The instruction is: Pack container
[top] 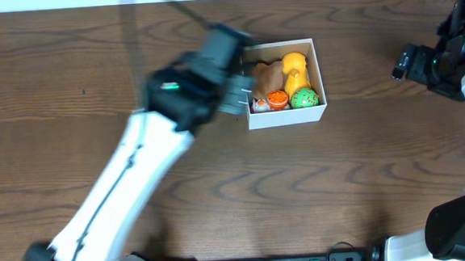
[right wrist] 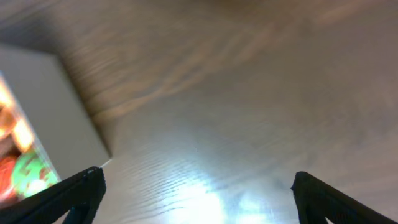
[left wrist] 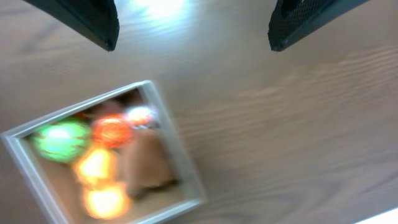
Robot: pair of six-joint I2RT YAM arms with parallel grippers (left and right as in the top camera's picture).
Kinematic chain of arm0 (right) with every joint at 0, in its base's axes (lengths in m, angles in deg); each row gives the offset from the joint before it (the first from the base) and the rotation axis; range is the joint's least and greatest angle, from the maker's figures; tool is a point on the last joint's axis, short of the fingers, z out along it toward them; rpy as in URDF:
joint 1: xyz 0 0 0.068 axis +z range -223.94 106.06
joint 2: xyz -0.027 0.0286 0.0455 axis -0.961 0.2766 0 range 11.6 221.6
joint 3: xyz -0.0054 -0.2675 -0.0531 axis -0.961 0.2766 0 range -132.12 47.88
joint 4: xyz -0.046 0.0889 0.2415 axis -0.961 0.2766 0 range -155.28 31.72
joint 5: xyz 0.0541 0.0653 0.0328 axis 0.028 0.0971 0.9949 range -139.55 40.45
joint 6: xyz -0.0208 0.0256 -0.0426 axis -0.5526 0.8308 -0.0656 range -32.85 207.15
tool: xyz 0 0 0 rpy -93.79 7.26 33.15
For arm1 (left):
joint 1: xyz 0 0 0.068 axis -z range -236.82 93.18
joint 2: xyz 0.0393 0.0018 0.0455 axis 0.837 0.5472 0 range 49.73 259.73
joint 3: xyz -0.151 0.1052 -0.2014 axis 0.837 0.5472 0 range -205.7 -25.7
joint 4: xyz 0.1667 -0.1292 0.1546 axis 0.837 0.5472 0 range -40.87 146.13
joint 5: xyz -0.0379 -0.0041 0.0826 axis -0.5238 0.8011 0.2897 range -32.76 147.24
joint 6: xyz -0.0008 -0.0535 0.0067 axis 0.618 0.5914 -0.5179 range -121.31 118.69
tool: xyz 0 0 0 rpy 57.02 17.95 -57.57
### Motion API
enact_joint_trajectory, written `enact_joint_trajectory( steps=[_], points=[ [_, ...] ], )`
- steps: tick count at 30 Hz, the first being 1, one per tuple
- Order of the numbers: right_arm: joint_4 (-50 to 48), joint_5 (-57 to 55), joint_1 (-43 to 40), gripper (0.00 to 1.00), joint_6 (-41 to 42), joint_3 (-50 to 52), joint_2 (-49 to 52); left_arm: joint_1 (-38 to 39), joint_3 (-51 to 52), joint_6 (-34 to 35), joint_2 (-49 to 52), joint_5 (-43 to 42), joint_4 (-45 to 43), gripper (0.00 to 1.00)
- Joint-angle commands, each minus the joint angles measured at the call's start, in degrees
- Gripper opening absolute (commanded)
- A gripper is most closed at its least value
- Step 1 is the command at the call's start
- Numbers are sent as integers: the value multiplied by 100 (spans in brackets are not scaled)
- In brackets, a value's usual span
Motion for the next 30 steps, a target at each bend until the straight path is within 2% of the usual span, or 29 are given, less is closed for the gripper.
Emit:
enact_joint_trajectory(
  steps=[1,4,6,10,12,13,21,30],
  points=[
    [-83,949,101,97,-1226,11,24,-857,-13,356,-673,470,328,78],
    [-85,964,243,95,-1456,11,-74,-1714,-13,356,-1141,468,680,79],
    [-94,968,337,95,-1523,11,-236,-2221,-13,354,-1419,468,881,83],
    [-219,1384,553,95,-1676,11,-887,-2994,-13,352,-1902,468,1268,85],
    [-350,1513,629,96,-1687,11,-1307,-3233,-13,354,-2109,468,1445,96],
    [-422,1521,662,97,-1687,11,-1537,-3331,-13,354,-2229,470,1523,98],
    [-612,1517,699,99,-1685,11,-2830,-3482,-11,352,-2796,468,1694,98],
    [-424,1517,697,99,-1685,11,-3281,-3484,-11,350,-2822,468,1718,98]
  ],
)
